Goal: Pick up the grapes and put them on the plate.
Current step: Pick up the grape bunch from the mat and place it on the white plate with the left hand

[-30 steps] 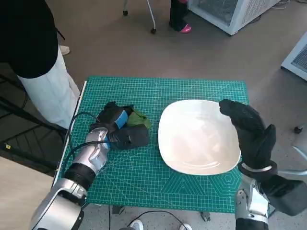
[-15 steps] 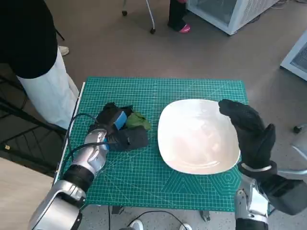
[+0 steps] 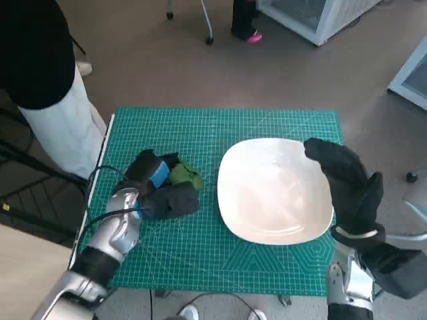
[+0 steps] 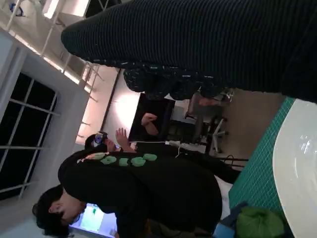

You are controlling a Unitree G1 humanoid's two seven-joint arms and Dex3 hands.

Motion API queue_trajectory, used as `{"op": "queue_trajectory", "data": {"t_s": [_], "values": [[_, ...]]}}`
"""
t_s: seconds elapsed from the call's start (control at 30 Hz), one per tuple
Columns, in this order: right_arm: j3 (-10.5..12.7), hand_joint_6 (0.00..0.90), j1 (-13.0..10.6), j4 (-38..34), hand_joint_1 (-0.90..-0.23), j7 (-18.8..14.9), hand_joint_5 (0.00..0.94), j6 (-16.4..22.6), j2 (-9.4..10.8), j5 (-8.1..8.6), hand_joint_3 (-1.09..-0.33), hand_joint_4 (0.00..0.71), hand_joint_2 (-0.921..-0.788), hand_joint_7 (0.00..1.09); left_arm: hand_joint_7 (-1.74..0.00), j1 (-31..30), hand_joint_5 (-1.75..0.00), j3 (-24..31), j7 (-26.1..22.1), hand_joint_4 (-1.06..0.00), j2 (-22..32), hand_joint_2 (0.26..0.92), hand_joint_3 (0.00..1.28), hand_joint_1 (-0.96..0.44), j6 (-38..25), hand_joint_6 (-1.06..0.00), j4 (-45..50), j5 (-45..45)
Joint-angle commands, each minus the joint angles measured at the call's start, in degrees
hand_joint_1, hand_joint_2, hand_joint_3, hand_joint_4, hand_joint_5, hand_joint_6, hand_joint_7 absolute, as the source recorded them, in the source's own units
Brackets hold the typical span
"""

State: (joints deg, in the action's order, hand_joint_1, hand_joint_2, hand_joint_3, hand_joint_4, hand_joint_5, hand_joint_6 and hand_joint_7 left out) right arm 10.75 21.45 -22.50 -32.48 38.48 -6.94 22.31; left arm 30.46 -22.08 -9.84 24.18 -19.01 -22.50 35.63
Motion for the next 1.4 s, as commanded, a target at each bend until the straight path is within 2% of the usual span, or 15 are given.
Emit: {"op": "queue_trajectory", "data": {"t_s": [0.03,0.3,0.63,1.03,1.4], "values": [[-0.25,0.560,-0.41,-0.57,-0.436,-0.33,0.002,-0.65,-0.19,-0.05,-0.562,0.619,-0.921,0.00,-1.08,-4.23,-1.30,1.66,-1.65,-0.64,1.26,0.920,0.10,0.00,-3.17,-0.62,9.67,0.83],[-0.06,0.560,0.11,-1.50,-0.432,-0.61,0.001,-0.33,-0.23,0.05,-0.563,0.619,-0.921,0.00,-1.17,-7.78,-1.22,4.08,-3.18,-0.66,2.56,0.921,0.10,0.00,-6.62,-0.59,24.11,2.89],[0.13,0.560,0.62,-2.46,-0.431,-0.99,0.001,0.12,-0.07,0.14,-0.564,0.619,-0.921,0.00,-1.23,-9.65,-1.18,7.46,-4.19,-0.66,3.27,0.921,0.11,0.00,-7.10,-0.56,35.20,3.82],[-0.08,0.562,0.94,-3.24,-0.435,-1.09,0.002,0.96,0.28,-0.01,-0.559,0.622,-0.921,0.00,-1.16,-9.60,-1.18,8.91,-2.30,-0.71,3.29,0.921,0.08,0.00,-3.03,-0.58,36.15,4.02],[-0.06,0.562,1.06,-3.57,-0.434,-1.25,0.001,1.28,0.19,0.19,-0.559,0.622,-0.921,0.00,-1.11,-7.60,-1.19,8.21,-4.47,-0.73,2.06,0.921,0.07,0.00,-3.54,-0.60,36.28,4.54]]}}
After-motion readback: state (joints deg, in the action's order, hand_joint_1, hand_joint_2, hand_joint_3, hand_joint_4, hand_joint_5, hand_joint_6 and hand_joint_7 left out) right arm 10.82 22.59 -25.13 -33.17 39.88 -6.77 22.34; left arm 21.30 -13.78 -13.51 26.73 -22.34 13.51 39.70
